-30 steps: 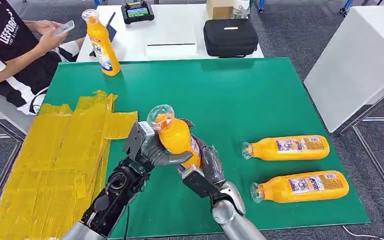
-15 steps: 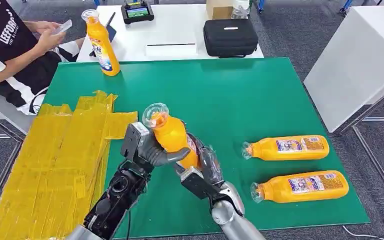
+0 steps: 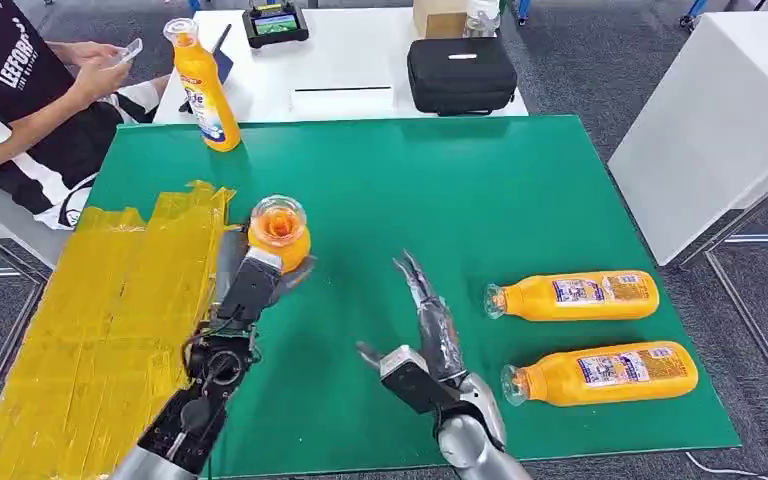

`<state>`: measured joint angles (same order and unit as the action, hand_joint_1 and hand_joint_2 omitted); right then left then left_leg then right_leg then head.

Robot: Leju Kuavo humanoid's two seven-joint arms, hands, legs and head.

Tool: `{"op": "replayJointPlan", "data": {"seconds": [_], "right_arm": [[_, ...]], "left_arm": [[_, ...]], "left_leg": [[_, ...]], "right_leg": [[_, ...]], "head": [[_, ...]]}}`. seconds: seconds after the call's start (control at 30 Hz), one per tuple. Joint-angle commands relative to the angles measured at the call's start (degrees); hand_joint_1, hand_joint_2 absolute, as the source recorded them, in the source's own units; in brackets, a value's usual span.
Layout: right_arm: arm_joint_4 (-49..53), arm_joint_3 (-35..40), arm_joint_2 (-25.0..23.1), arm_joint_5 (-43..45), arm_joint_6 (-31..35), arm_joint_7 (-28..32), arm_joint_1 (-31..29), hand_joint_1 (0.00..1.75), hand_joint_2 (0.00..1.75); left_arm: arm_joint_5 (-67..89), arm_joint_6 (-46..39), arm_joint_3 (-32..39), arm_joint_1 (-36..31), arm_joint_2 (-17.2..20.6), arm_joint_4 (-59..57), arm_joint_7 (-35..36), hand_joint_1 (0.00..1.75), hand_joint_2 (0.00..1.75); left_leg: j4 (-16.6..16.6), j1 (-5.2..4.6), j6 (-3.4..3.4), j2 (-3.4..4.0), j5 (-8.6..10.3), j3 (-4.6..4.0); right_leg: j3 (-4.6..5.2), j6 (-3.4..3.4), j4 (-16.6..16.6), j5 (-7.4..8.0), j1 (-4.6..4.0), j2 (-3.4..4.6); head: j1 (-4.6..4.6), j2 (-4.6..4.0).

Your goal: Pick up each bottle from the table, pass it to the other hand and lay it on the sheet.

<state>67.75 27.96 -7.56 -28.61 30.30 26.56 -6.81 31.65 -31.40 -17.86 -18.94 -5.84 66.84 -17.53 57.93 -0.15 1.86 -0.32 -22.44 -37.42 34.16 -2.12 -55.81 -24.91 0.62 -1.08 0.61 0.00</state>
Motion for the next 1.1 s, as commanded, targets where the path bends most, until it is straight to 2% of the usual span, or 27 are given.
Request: {"op": "replayJointPlan", "data": {"seconds": [0.03, 0.07, 0.13, 0.2, 0.27, 0.3, 0.33, 0.37, 0.43, 0.47, 0.63, 0.8, 0.83, 0.87, 0.9, 0.93, 0.97, 1.0, 1.1], "right_arm": [[7.5, -4.0, 2.8, -1.8, -0.2, -1.1, 3.1, 0.00, 1.75], [8.2, -4.4, 3.0, -1.9, 0.0, -1.4, 3.5, 0.00, 1.75], [12.7, -5.8, 4.6, -0.9, -1.3, -3.1, 5.8, 0.00, 1.75], [16.2, -7.3, 5.9, 3.4, -6.2, -5.7, 7.8, 0.00, 1.75], [17.9, -8.3, 6.6, 5.4, -8.2, -6.8, 8.7, 0.00, 1.75], [19.0, -9.0, 7.0, 6.4, -9.4, -7.3, 9.0, 0.00, 1.75], [19.5, -9.8, 7.0, 7.7, -11.0, -8.2, 9.1, 0.00, 1.75], [19.8, -10.2, 7.0, 8.4, -11.8, -8.6, 9.2, 0.00, 1.75], [20.5, -11.2, 6.8, 9.2, -12.3, -8.6, 9.8, 0.00, 1.75], [20.9, -11.6, 6.8, 9.1, -12.3, -8.4, 10.2, 0.00, 1.75], [21.2, -11.6, 6.9, 8.7, -12.5, -8.0, 10.0, 0.00, 1.75], [22.3, -12.0, 6.3, 3.5, -12.0, -8.9, 9.4, 0.00, 1.75], [22.6, -12.1, 6.2, 2.7, -11.9, -9.2, 9.4, 0.00, 1.75], [23.1, -12.3, 6.1, 2.4, -12.1, -9.5, 9.4, 0.00, 1.75], [23.1, -12.3, 6.1, 2.4, -12.1, -9.5, 9.4, 0.00, 1.75], [23.1, -12.3, 6.1, 2.4, -12.1, -9.5, 9.4, 0.00, 1.75], [23.3, -12.7, 6.1, 1.9, -12.5, -9.9, 9.4, 0.00, 1.75], [23.6, -13.0, 6.0, 1.7, -12.6, -10.2, 9.4, 0.00, 1.75], [24.3, -13.9, 5.7, 0.8, -13.2, -10.5, 9.5, 0.00, 1.75]], "left_arm": [[14.2, -5.7, 7.7, -0.9, 2.4, -0.6, 3.5, 1.75, 1.75], [19.4, -7.8, 8.2, -0.9, 2.8, -0.9, 5.6, 1.75, 1.75], [44.3, -8.6, 13.5, 0.8, 3.4, 0.6, 14.9, 1.75, 1.75], [52.7, -8.6, 14.6, 0.7, 4.2, -1.6, 18.9, 1.75, 1.75], [56.3, -7.8, 14.2, -0.5, 4.7, -4.8, 20.7, 1.75, 1.75], [58.3, -6.9, 11.7, -1.5, 6.7, -6.3, 23.8, 1.75, 1.75], [58.3, -5.5, 5.9, -2.6, 9.7, -7.5, 29.3, 1.75, 1.75], [58.3, -4.3, 3.5, -3.2, 10.6, -8.2, 32.0, 1.75, 1.75], [58.3, -2.5, 3.6, -3.2, 9.7, -9.7, 31.9, 1.75, 1.75], [58.3, -1.6, 4.9, -3.1, 8.9, -10.2, 30.9, 1.75, 1.75], [58.3, -0.6, 5.2, -2.8, 9.1, -10.5, 30.4, 1.75, 1.75], [58.3, 2.3, 6.2, -1.8, 8.7, -10.3, 31.2, 1.75, 1.75], [58.3, 2.4, 6.7, -1.7, 8.4, -10.5, 30.9, 1.64, 1.75], [58.3, 2.3, 6.8, -1.7, 8.5, -10.6, 30.8, 1.64, 1.75], [58.3, 2.3, 6.8, -1.7, 8.5, -10.6, 30.8, 1.64, 1.75], [58.3, 2.3, 6.8, -1.7, 8.5, -10.6, 30.8, 1.10, 1.75], [58.3, 3.0, 6.8, -1.8, 8.5, -10.9, 31.5, 0.33, 1.75], [58.3, 2.9, 6.7, -1.7, 8.5, -11.0, 32.0, 0.00, 1.75], [58.3, 3.6, 8.7, -1.2, 7.2, -11.9, 31.3, 0.00, 1.75]], "left_leg": [[0.0, 0.02, -0.11, 0.07, -0.15, 0.35], [0.0, 0.00, -0.07, 0.04, -0.06, 0.18], [0.0, 0.00, -0.07, 0.06, -0.06, 0.21], [-0.1, -0.03, -0.07, 0.13, -0.08, 0.24], [0.0, 0.01, -0.13, 0.09, -0.20, 0.50], [-0.1, -0.02, -0.07, -0.05, -0.07, 0.25], [0.0, -0.01, -0.11, -0.09, -0.12, 0.38], [0.0, 0.02, -0.15, -0.01, -0.20, 0.51], [0.0, -0.01, -0.09, -0.09, -0.04, 0.20], [0.0, 0.02, -0.13, -0.08, -0.10, 0.36], [0.0, 0.03, -0.07, 0.03, -0.08, 0.21], [0.0, 0.02, -0.12, 0.09, -0.14, 0.37], [0.0, 0.00, -0.10, 0.07, -0.08, 0.23], [0.0, 0.03, -0.19, 0.07, -0.25, 0.62], [0.0, -0.01, -0.10, 0.10, -0.11, 0.27], [0.0, 0.01, -0.13, 0.10, -0.16, 0.40], [0.0, 0.01, -0.12, 0.08, -0.14, 0.35], [0.0, 0.00, -0.08, 0.07, -0.07, 0.20], [0.0, -0.01, -0.08, 0.09, -0.08, 0.22]], "right_leg": [[-0.35, 0.08, 0.0, -0.13, -0.01, 0.12], [-0.18, 0.05, 0.0, -0.05, 0.01, 0.08], [-0.20, 0.06, 0.1, -0.06, 0.01, 0.10], [-0.20, 0.06, 0.1, -0.06, 0.04, 0.16], [-0.50, 0.10, 0.1, -0.18, 0.01, 0.15], [-0.25, 0.06, 0.1, -0.10, 0.03, 0.00], [-0.41, 0.08, 0.1, -0.17, 0.03, -0.03], [-0.52, 0.11, 0.0, -0.21, 0.00, 0.06], [-0.21, 0.07, 0.0, -0.09, 0.03, -0.04], [-0.36, 0.10, 0.0, -0.15, 0.00, -0.03], [-0.18, 0.06, 0.1, -0.08, -0.01, 0.04], [-0.35, 0.10, 0.0, -0.15, 0.00, 0.10], [-0.20, 0.08, 0.0, -0.10, 0.01, 0.07], [-0.61, 0.15, 0.0, -0.26, -0.01, 0.12], [-0.22, 0.08, 0.0, -0.11, 0.02, 0.12], [-0.36, 0.11, 0.0, -0.16, 0.01, 0.13], [-0.32, 0.09, 0.0, -0.14, 0.00, 0.11], [-0.17, 0.07, 0.1, -0.08, 0.01, 0.08], [-0.19, 0.06, 0.1, -0.08, 0.02, 0.10]], "head": [[0.00, 0.00], [0.00, 0.00], [-0.02, 0.00], [0.00, 0.00], [0.00, 0.00], [-0.02, 0.00], [-0.02, 0.00], [0.00, 0.00], [0.00, 0.00], [-0.02, 0.00], [-0.02, 0.00], [0.00, 0.00], [-0.02, 0.00], [-0.02, 0.00], [0.00, 0.00], [-0.02, 0.00], [0.00, 0.00], [-0.02, 0.00], [0.00, 0.00]]}}
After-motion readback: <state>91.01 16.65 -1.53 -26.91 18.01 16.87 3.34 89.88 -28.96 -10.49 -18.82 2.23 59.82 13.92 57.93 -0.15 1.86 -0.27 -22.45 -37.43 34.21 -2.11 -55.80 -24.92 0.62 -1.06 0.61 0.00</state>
